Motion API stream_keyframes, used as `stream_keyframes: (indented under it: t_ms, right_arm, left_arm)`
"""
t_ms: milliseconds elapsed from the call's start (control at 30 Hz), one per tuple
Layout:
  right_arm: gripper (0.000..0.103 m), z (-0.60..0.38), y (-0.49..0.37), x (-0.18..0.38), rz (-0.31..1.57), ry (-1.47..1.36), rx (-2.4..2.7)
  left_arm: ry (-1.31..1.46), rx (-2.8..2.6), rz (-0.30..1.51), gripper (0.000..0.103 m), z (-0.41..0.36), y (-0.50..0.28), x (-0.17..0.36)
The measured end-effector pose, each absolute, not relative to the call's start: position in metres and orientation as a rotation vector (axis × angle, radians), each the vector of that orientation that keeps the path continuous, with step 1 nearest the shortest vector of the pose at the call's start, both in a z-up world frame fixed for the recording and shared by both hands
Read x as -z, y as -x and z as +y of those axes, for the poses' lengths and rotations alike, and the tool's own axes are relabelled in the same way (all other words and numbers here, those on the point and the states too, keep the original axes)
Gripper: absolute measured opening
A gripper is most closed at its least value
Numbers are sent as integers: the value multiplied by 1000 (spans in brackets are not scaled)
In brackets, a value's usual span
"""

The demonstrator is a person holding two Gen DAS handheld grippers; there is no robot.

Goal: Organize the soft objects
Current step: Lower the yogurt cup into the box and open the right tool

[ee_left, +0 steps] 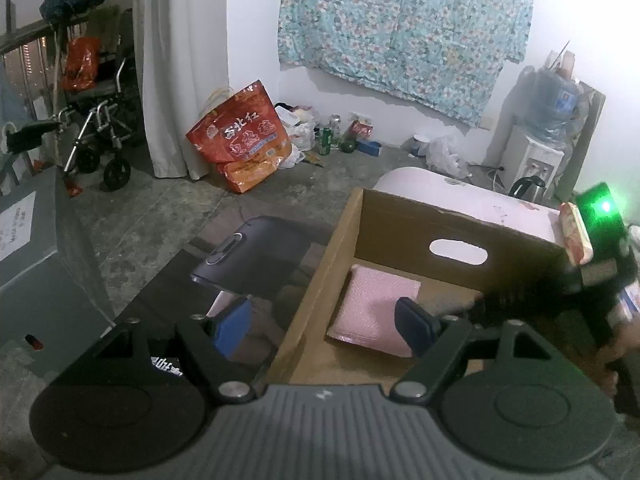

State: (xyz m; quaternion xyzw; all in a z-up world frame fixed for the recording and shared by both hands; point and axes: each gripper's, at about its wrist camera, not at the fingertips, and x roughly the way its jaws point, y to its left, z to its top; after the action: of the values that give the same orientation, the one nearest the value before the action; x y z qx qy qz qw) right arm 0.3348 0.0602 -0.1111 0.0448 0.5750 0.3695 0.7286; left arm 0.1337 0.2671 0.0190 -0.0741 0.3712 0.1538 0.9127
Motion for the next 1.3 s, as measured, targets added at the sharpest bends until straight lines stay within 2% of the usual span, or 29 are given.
stream_keyframes:
  t_ms: [133,200,467,567,600,700,733,867,900,933,1200,1300]
  right_arm:
    - [60,56,-357,135,1341,-319,-810]
    - [61,58,-362,138,1350,-326,-777]
    - [69,55,-354,104,1161,-21,-669]
    - [69,45,-354,90,1128,-36,-688]
    - [70,46,-359,88,1135,-50,-714]
    - [85,57,-353,86,1155,26,-757]
    - [86,63,-349,88,1150,91,-753]
    - [84,82,-338,100,1179,225,-740]
    - [78,85,-338,104,1187,231,-731]
    - [65,86,-339,108,1204,199,-747]
    - [64,80,-345,109,1166,35,-706]
    - [67,77,-347,112,1169,-3,-700]
  left_arm:
    - [157,-321,773,80,268,-135,-17]
    - [157,-319,772,80,268,-136,-17]
    - [158,-306,774,80,264,-137,-12]
    - [155,-300,771,80,261,-136,-12]
    - [155,-299,770,80,260,-135,-12]
    - [159,-295,768,80,260,-133,-13]
    - [160,-292,768,80,260,-133,-14]
    - [155,-285,767,80,256,-130,-16]
    - [155,-284,767,80,256,-130,-16]
    - [157,-285,766,80,255,-129,-16]
    - [160,-286,766,80,252,-127,-19]
    - [172,-283,765,80,251,-123,-20]
